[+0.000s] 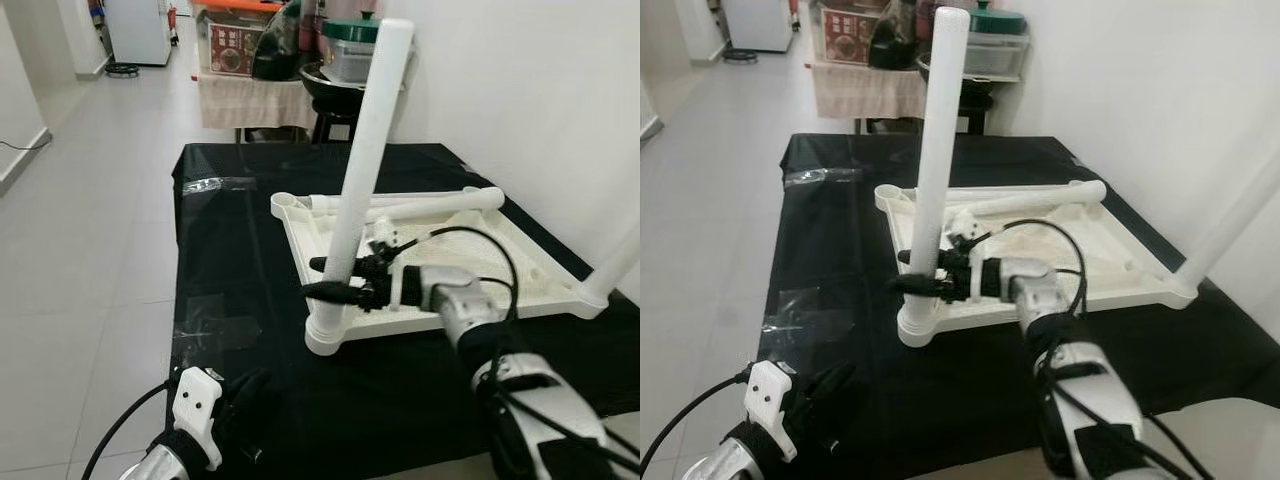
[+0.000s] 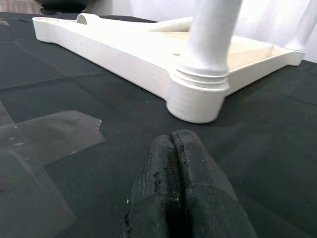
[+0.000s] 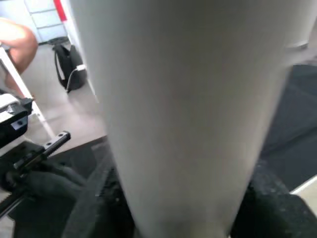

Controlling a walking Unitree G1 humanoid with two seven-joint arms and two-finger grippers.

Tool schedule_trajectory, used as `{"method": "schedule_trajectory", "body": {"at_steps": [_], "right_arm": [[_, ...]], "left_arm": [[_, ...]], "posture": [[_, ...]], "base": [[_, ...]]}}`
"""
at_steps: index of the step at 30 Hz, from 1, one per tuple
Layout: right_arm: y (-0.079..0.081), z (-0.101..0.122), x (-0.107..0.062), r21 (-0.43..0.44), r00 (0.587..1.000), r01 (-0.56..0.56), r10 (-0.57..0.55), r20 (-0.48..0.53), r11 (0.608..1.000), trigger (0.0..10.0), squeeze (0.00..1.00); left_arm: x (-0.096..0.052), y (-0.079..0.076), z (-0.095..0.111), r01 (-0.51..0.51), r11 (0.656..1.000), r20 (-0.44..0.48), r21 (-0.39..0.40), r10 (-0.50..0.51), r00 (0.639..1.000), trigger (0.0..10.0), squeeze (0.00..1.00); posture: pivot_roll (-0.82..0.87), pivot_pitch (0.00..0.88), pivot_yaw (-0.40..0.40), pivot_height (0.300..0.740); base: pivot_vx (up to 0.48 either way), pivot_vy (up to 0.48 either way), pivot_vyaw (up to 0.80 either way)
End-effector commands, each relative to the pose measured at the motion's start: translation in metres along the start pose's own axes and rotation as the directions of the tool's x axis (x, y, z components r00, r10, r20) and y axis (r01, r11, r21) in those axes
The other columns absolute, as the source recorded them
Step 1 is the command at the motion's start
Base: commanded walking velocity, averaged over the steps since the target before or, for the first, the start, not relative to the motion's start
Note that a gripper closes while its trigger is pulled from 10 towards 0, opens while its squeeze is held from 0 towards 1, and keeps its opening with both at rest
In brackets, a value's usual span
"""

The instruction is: Building children table

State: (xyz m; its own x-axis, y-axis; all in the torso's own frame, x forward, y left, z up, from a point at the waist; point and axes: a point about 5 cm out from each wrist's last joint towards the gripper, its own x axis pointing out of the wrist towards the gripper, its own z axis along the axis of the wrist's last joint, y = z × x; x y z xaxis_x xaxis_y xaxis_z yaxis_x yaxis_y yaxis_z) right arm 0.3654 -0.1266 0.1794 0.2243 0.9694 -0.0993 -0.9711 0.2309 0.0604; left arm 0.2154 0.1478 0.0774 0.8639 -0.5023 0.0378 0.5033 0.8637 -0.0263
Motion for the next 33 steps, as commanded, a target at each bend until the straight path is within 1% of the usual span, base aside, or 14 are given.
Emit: {"method": "schedule_trajectory", "body": {"at_steps": [1, 7, 13, 14, 15, 16, 18, 20, 22, 25, 26, 27, 31, 33], "right_arm": [[0.001, -0.006, -0.001, 0.050, 1.000, -0.028, 0.028, 0.001, 0.998, 0.0, 0.00], [0.004, -0.021, -0.008, 0.048, 1.000, 0.003, -0.003, -0.006, 0.999, 0.0, 0.00], [0.005, -0.057, -0.012, 0.033, 0.945, 0.326, -0.324, -0.036, 0.945, 0.0, 0.00], [0.004, -0.072, -0.003, 0.078, 0.821, 0.571, -0.570, -0.030, 0.818, 0.0, 0.00], [0.025, -0.101, 0.010, 0.174, 0.724, 0.687, -0.684, -0.088, 0.705, 0.0, 0.00], [0.025, -0.101, 0.010, 0.174, 0.724, 0.687, -0.684, -0.088, 0.705, 0.0, 0.00], [0.076, -0.133, 0.038, 0.254, 0.675, 0.731, -0.725, -0.136, 0.633, 0.0, 0.00], [0.076, -0.133, 0.038, 0.254, 0.675, 0.731, -0.725, -0.136, 0.633, 0.0, 0.00], [0.078, -0.125, 0.047, 0.230, 0.745, 0.660, -0.661, -0.084, 0.715, 0.0, 0.00], [0.063, -0.116, 0.042, 0.204, 0.728, 0.679, -0.682, -0.065, 0.705, 0.0, 0.00], [0.054, -0.108, 0.040, 0.190, 0.746, 0.660, -0.664, -0.050, 0.727, 10.0, 0.00], [0.047, -0.100, 0.039, 0.178, 0.763, 0.640, -0.645, -0.031, 0.748, 10.0, 0.93], [0.045, -0.097, 0.039, 0.173, 0.780, 0.619, -0.625, -0.022, 0.766, 10.0, 0.93], [0.044, -0.089, 0.041, 0.158, 0.828, 0.554, -0.561, -0.003, 0.817, 10.0, 1.00]], "left_arm": [[0.003, -0.003, -0.002, 0.003, 1.000, 0.003, -0.016, -0.003, 1.000, 10.0, 0.00], [0.002, -0.006, -0.003, 0.003, 1.000, 0.004, -0.021, -0.003, 1.000, 10.0, 0.00], [-0.002, -0.008, -0.004, 0.004, 1.000, 0.002, -0.025, -0.004, 1.000, 10.0, 0.00], [-0.003, -0.007, -0.003, 0.003, 1.000, 0.002, -0.025, -0.003, 1.000, 10.0, 0.00], [-0.004, -0.006, -0.002, 0.003, 1.000, 0.002, -0.025, -0.003, 1.000, 10.0, 0.00], [-0.004, -0.006, -0.002, 0.003, 1.000, 0.002, -0.025, -0.003, 1.000, 10.0, 0.00], [-0.004, -0.003, -0.001, 0.006, 1.000, -0.001, -0.024, -0.006, 1.000, 10.0, 0.00], [-0.004, -0.003, -0.001, 0.006, 1.000, -0.001, -0.024, -0.006, 1.000, 10.0, 0.00], [-0.002, -0.002, -0.002, 0.013, 1.000, -0.006, -0.025, -0.013, 1.000, 10.0, 0.00], [-0.001, -0.002, -0.002, 0.015, 1.000, -0.006, -0.025, -0.016, 1.000, 10.0, 0.00], [0.000, -0.002, -0.002, 0.012, 1.000, -0.003, -0.025, -0.012, 1.000, 10.0, 0.00], [0.001, -0.002, -0.002, 0.009, 1.000, -0.001, -0.024, -0.009, 1.000, 10.0, 0.00], [0.002, -0.002, -0.002, 0.007, 1.000, 0.001, -0.025, -0.007, 1.000, 10.0, 0.00], [0.002, -0.003, -0.002, 0.007, 1.000, 0.002, -0.025, -0.007, 1.000, 10.0, 0.00]], "posture": [[0.16, 0.000, -0.147, 0.740], [0.14, 0.000, -0.135, 0.740], [0.12, 0.000, -0.130, 0.740], [0.11, 0.000, -0.128, 0.740], [0.11, 0.000, -0.116, 0.740], [0.11, 0.000, -0.116, 0.740], [0.09, 0.000, -0.094, 0.740], [0.09, 0.000, -0.094, 0.740], [0.06, 0.000, -0.075, 0.740], [0.07, 0.000, -0.082, 0.740], [0.08, 0.000, -0.091, 0.740], [0.08, 0.000, -0.095, 0.740], [0.08, 0.000, -0.095, 0.740], [0.09, 0.000, -0.101, 0.740]], "base": [[0.000, 0.000, 0.00], [0.000, 0.000, 0.00], [0.000, 0.000, 0.00], [0.000, 0.000, 0.00], [0.000, 0.000, 0.00], [0.000, 0.000, 0.00], [0.000, 0.000, 0.00], [0.000, 0.000, 0.00], [0.000, 0.000, 0.00], [0.000, 0.000, 0.00], [0.000, 0.000, 0.00], [0.000, 0.000, 0.00], [0.000, 0.000, 0.00], [0.000, 0.000, 0.00]]}}
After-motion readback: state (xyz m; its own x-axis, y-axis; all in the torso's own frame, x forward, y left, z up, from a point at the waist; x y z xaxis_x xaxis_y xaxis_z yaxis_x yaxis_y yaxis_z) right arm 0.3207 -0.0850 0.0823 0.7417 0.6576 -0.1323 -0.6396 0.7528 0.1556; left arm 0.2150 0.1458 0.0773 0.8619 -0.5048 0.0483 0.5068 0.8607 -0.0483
